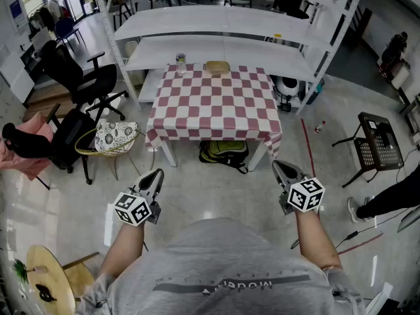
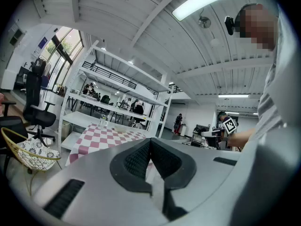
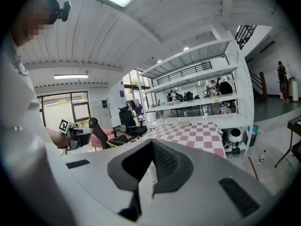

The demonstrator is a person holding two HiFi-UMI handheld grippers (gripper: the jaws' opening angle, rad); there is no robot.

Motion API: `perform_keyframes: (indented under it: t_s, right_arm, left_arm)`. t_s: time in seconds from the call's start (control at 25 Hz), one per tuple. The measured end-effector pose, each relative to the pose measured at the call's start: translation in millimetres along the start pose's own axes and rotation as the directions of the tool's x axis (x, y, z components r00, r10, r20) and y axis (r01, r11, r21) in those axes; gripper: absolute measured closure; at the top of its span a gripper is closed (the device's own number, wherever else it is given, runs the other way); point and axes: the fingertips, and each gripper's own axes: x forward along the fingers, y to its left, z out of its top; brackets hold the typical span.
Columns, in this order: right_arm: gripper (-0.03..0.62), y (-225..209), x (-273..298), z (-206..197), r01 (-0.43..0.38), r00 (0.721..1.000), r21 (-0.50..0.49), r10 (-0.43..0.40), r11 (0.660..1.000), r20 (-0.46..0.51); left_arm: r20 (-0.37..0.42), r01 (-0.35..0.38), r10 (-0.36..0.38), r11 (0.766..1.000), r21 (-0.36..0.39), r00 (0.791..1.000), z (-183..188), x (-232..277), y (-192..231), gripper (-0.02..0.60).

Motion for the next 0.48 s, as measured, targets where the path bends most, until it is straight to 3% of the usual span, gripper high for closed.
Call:
perform_keyframes:
  t_s: [0.48]
  right_arm:
    - [0.571, -10.4, 4.7, 2.1, -0.012, 1.0, 0.002, 0.012, 1.0, 0.005]
  left_arm:
    - [0.0, 0.0, 0.0, 1.0, 0.008, 1.0, 1.4, 15.6, -2.9, 0.569]
